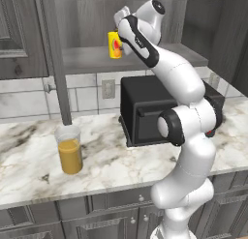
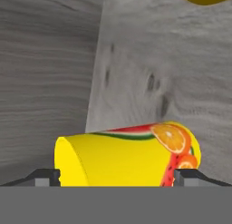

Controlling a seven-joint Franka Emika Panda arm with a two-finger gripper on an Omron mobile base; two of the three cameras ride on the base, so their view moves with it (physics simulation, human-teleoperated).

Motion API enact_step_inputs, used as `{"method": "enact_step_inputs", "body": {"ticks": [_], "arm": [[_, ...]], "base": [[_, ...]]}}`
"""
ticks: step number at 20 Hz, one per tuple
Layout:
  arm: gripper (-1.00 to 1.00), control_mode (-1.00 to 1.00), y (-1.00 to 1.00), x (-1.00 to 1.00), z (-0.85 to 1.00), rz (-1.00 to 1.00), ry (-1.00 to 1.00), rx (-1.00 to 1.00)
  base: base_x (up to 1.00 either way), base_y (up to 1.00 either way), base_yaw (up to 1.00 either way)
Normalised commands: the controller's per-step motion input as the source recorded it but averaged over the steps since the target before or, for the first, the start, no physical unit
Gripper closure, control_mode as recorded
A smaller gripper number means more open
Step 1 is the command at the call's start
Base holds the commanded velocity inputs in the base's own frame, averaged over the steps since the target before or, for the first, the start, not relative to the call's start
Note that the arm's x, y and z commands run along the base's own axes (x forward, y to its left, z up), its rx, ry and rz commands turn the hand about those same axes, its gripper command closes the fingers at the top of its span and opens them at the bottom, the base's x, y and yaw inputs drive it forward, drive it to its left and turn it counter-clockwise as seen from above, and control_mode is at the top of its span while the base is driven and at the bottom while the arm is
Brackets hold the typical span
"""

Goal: There is a tray on the dining counter. Grab the cup, mug, and pitcher and place them on the tray. The pitcher may be placed next to the tray if it cannot fit the tray.

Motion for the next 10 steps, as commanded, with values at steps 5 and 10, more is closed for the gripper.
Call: {"method": "enact_step_inputs", "body": {"ticks": [5, 10], "arm": [[-1.0, -1.0, 0.01, 0.03, -0.05, 0.03, 0.15, 0.0], [-1.0, -1.0, 0.0, 0.0, -0.28, 0.01, 0.12, 0.0]], "base": [[0.0, 0.0, 0.0], [0.0, 0.0, 0.0]]}}
